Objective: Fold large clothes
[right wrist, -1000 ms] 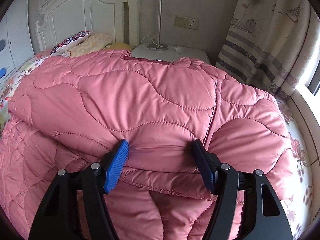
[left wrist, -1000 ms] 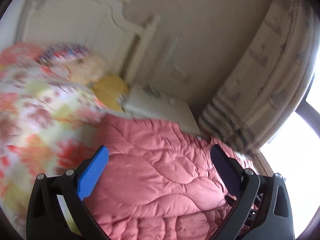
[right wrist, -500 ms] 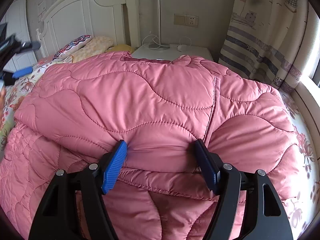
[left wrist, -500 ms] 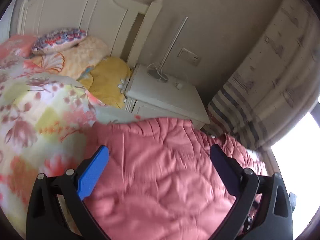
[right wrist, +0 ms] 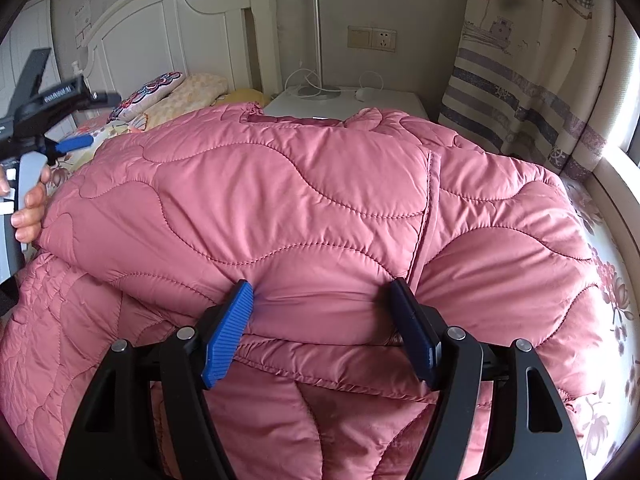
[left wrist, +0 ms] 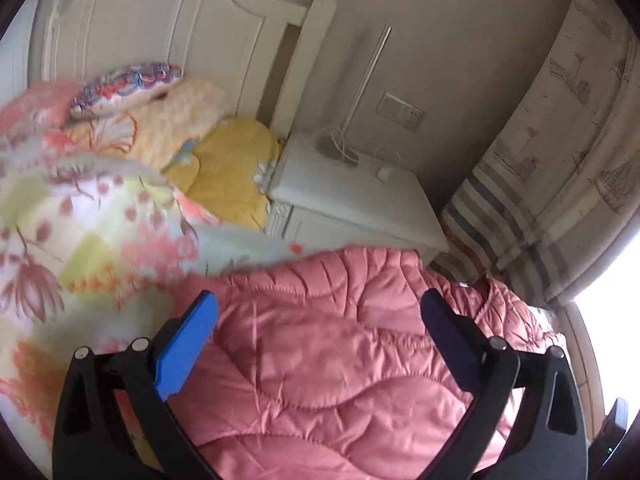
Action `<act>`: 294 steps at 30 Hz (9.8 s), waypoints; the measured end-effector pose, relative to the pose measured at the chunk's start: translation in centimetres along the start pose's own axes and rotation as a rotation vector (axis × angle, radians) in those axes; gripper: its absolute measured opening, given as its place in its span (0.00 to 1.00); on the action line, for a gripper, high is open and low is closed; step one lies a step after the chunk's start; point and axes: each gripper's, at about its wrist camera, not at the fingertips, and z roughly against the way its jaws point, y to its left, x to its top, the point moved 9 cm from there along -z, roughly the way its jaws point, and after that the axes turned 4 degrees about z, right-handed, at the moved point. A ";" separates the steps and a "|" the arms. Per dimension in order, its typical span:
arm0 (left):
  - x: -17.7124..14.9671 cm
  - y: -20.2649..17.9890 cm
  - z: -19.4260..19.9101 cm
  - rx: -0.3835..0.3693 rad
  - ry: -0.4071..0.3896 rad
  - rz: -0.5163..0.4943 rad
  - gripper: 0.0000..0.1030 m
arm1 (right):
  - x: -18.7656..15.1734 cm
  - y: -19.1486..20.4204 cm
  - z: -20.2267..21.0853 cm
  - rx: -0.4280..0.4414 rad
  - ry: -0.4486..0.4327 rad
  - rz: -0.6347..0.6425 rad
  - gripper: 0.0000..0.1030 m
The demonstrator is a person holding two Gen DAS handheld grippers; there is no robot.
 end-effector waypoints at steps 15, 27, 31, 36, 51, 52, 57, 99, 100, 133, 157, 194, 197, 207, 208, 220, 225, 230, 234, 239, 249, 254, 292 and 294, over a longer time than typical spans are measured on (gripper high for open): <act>-5.4 -7.4 4.5 0.096 -0.150 -0.361 0.98 | 0.0 0.0 0.0 0.015 -0.001 -0.007 0.67; -10.6 -7.5 -0.9 0.089 0.105 -0.398 0.98 | 0.0 -0.3 0.0 0.016 0.000 -0.012 0.68; -10.8 -8.1 4.8 0.023 0.055 -0.314 0.98 | 0.0 -0.4 0.0 0.021 0.001 -0.015 0.68; -15.7 -7.1 11.0 -0.030 0.083 -0.338 0.98 | 0.0 -0.4 0.0 0.025 0.000 -0.019 0.68; -21.2 -2.7 8.7 0.083 0.219 -0.382 0.98 | -0.4 -0.3 1.0 -0.020 0.016 0.008 0.71; -21.2 -2.7 8.7 0.090 0.218 -0.385 0.98 | -0.6 -0.5 1.7 -0.056 0.047 0.010 0.82; -21.1 -2.9 8.8 0.098 0.217 -0.385 0.98 | -2.5 0.4 9.7 -0.070 -0.046 0.111 0.84; -25.8 -6.6 12.2 0.086 0.210 -0.429 0.98 | -11.8 0.1 11.3 -0.073 0.053 0.085 0.84; -25.8 -6.6 12.2 0.087 0.210 -0.430 0.98 | -11.6 -1.5 11.8 -0.108 0.046 0.052 0.84; -25.3 2.3 16.5 0.240 0.164 -0.278 0.98 | -17.2 8.0 14.7 0.069 0.063 0.263 0.85; -25.2 2.7 19.1 0.131 0.109 -0.220 0.98 | -19.9 -2.9 19.4 -0.105 -0.032 -0.007 0.85; -32.4 4.5 25.8 -0.200 0.193 -0.133 0.18 | -27.4 -6.9 23.3 0.122 -0.071 -0.229 0.14; -32.0 3.9 28.4 -0.254 0.146 -0.117 0.16 | -27.3 -7.1 25.1 0.168 -0.097 -0.236 0.13; -31.8 2.3 45.7 -0.591 -0.067 -0.078 0.15 | -28.3 -5.2 42.4 0.298 -0.358 -0.028 0.12; -31.5 2.3 47.1 -0.617 -0.087 -0.069 0.15 | -28.2 -4.9 44.9 0.288 -0.404 -0.002 0.12; -19.0 1.1 45.0 -0.639 -0.206 0.046 0.17 | -13.6 -6.0 45.2 0.207 -0.507 -0.024 0.12; -12.8 0.9 32.0 -0.459 -0.066 0.147 0.19 | -5.5 -10.2 31.5 0.142 -0.326 -0.173 0.12; -12.5 2.5 18.2 -0.243 0.086 0.206 0.21 | -5.6 -13.1 17.2 0.094 -0.113 -0.324 0.12; -13.8 5.0 11.8 -0.249 0.147 0.322 0.51 | -8.6 -14.6 10.7 0.091 -0.019 -0.451 0.14; -12.9 5.7 13.9 -0.320 0.050 0.361 0.89 | -9.1 -15.5 11.9 0.216 -0.056 -0.549 0.46; -5.8 -3.4 27.5 -0.110 -0.364 -0.057 0.98 | -1.2 -10.4 24.2 0.124 -0.325 -0.266 0.96; -10.0 -14.2 23.4 0.127 -0.323 -0.558 0.98 | 0.3 0.1 21.2 -0.015 -0.252 0.069 0.82; -17.4 -5.3 5.5 0.243 0.126 -0.505 0.98 | -7.4 11.0 8.4 0.140 0.013 0.305 0.77; -17.4 -5.4 5.3 0.251 0.140 -0.512 0.98 | -7.3 10.4 8.3 0.179 0.023 0.262 0.78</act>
